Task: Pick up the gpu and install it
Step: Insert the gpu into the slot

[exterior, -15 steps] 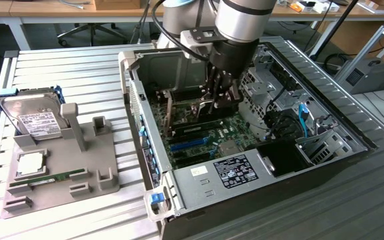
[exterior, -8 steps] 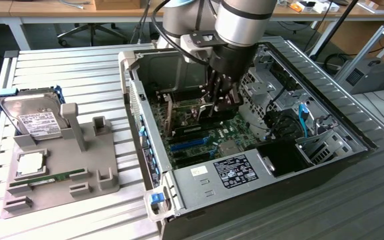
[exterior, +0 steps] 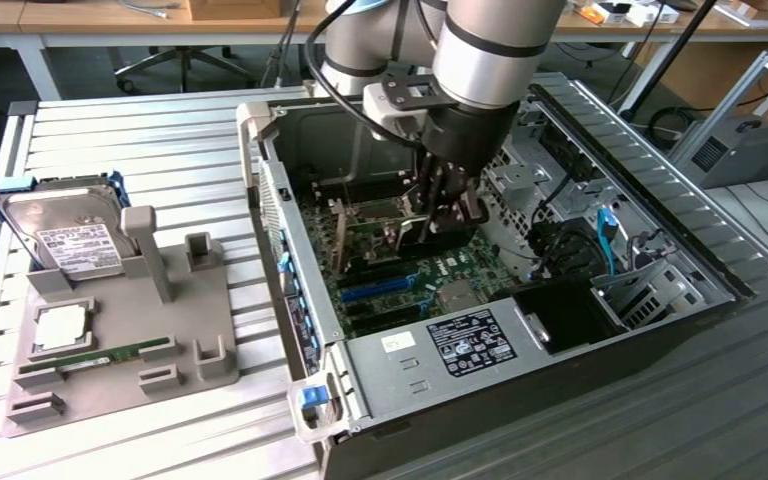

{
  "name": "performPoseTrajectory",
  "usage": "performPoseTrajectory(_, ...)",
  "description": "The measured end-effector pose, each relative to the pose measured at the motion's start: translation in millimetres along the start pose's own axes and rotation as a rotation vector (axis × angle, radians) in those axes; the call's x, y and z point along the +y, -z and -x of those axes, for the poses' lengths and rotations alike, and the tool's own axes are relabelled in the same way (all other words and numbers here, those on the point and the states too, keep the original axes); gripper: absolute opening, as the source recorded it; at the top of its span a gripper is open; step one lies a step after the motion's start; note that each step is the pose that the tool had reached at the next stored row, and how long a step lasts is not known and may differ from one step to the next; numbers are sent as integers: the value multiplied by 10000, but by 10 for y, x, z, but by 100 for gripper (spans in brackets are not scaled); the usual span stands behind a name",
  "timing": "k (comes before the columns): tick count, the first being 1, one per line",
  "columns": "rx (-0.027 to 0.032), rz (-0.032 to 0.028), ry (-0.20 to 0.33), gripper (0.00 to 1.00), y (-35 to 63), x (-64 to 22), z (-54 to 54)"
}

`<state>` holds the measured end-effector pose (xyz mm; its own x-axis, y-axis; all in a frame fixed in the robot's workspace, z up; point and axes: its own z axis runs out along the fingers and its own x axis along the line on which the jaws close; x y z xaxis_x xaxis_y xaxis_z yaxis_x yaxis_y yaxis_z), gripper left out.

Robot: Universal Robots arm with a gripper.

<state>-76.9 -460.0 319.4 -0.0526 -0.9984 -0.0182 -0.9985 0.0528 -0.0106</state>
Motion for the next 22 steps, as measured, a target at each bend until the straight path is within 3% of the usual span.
performPoseTrajectory(2,-26,2,1,27,-3,1,-1)
performPoseTrajectory(4,-129,7,0,27,-12,10,-1)
performPoseTrajectory(5,-147,6,2,27,-15,11,-1)
performPoseTrajectory(14,-147,7,0,27,-76,11,-40)
performPoseTrajectory(22,-148,7,0,27,-259,26,-48)
